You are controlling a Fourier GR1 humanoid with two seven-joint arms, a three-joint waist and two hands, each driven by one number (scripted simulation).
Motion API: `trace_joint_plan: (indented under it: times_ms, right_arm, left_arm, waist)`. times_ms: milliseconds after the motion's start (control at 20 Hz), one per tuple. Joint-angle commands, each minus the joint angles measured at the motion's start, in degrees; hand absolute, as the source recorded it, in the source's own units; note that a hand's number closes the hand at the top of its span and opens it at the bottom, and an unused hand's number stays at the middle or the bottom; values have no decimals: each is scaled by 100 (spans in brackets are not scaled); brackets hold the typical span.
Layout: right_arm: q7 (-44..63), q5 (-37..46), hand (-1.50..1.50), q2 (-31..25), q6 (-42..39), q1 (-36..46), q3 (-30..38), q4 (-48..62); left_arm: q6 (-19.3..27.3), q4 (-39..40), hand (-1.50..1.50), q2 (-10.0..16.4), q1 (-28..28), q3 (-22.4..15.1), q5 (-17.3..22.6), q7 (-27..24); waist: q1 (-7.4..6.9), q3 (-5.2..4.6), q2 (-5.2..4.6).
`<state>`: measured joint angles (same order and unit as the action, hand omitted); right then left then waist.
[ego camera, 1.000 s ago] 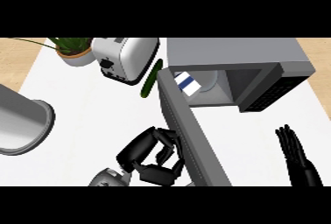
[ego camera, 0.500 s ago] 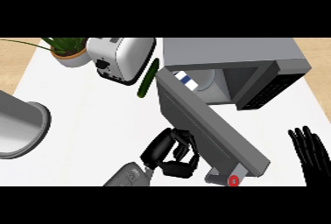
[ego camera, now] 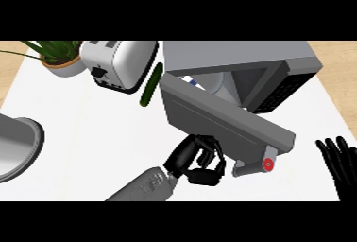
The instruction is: Pick up the milk, place it into the microwave and close the microwave
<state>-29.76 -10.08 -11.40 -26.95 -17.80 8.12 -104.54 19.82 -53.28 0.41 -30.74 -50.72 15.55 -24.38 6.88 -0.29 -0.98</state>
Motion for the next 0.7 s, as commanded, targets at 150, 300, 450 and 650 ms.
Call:
trace_joint_plan:
  times_ms: [150,300,450,650]
  right_arm:
    - [520,-426,-150,-195,-218,69,-74,-553]
    - [527,-445,-150,-446,-401,95,-1,-683]
    - [698,-515,-150,-595,-412,117,96,-791]
    - [866,-561,-150,-711,-301,402,216,-889]
  left_arm:
    - [573,-99,150,-39,-438,-282,1044,-256]
    - [1032,-156,150,-39,-607,-234,1322,-364]
    - [1478,-124,150,-40,-785,4,1655,-461]
    - [1833,19,150,-41,-1216,145,2051,-366]
  waist:
    - [298,-16,-76]
    - [399,-11,-74]
    - [460,-17,-95]
    - [535,-14,-132]
